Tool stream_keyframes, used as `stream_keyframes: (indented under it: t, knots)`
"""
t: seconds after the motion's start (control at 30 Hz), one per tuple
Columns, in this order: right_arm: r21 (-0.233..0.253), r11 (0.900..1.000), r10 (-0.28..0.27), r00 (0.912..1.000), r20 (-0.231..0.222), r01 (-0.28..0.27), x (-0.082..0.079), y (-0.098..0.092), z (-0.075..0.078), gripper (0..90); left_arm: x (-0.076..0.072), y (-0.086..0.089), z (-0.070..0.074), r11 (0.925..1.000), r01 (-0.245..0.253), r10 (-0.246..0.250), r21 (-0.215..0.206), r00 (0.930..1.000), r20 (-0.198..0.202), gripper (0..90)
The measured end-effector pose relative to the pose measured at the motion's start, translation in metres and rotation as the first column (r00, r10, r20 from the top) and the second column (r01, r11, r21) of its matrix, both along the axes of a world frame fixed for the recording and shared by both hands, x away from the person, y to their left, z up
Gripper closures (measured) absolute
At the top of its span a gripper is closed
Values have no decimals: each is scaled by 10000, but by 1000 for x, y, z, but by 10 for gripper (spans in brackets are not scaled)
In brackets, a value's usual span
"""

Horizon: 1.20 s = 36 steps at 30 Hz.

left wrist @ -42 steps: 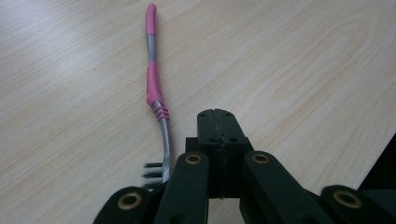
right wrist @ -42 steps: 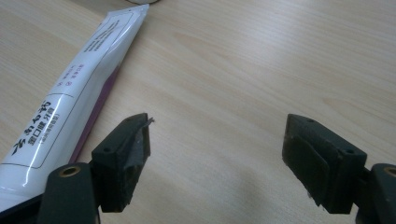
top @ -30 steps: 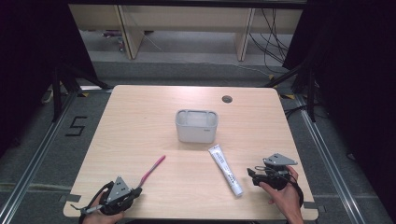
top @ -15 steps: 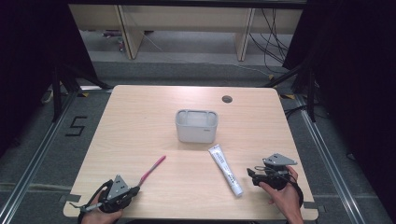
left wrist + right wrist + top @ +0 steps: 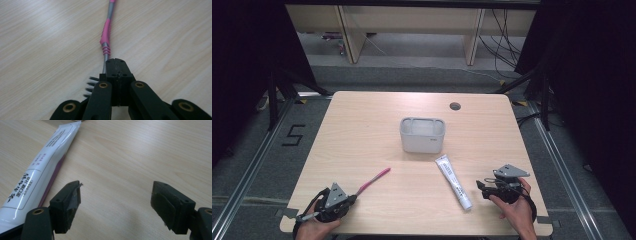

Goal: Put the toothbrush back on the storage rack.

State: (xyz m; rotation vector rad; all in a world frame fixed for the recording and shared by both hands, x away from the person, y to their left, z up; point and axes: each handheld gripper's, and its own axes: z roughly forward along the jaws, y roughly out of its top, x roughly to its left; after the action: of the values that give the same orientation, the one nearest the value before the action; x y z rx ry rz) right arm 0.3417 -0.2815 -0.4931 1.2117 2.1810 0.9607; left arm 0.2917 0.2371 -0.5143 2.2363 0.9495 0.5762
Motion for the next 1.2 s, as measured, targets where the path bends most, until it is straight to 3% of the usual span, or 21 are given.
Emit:
stream_keyframes:
  t: [0.03, 0.07, 0.27, 0.3, 0.4, 0.47, 0.6, 0.63, 0.7, 1.2]
  knots:
    - [11, 10000, -19, 10000, -14, 19, 0, 0, 0, 250, 2, 1, 0, 9999, 56, -54, -113, 9999, 154, 896]
    - [-13, 10000, 8, 10000, -5, -8, 0, 0, 0, 250, 5, 3, 0, 10000, -26, 25, 58, 9998, 180, 896]
    - [61, 9999, 127, 9998, -138, -126, 1, -1, 0, 250, 18, 8, -1, 9998, -185, 184, 68, 9996, 220, 897]
    - [79, 9999, 67, 9997, -231, -66, 0, 0, 0, 250, 19, 9, -1, 9993, -368, 367, 88, 9993, 80, 896]
    - [61, 10000, -13, 9997, -239, 15, 0, 0, 1, 250, 27, 13, 0, 9995, -275, 272, 122, 9993, 269, 896]
    - [58, 10000, -13, 9997, -249, 15, 0, 1, 1, 250, 30, 13, -1, 9987, -514, 513, 56, 9985, 192, 896]
    - [76, 9999, 84, 9995, -315, -82, 0, 1, 0, 250, 39, 16, 0, 9985, -473, 467, 278, 9987, 199, 896]
    - [78, 9999, 83, 9995, -311, -81, 0, 1, 0, 250, 39, 15, -1, 9975, -695, 693, 120, 9974, 191, 896]
    - [73, 9999, 93, 9995, -303, -90, 1, 1, 0, 250, 45, 17, 0, 9980, -585, 577, 234, 9977, 346, 896]
    - [-106, 9997, 197, 9996, -222, -199, 1, 0, -1, 250, 74, 15, 1, 9947, -993, 981, 269, 9944, 404, 895]
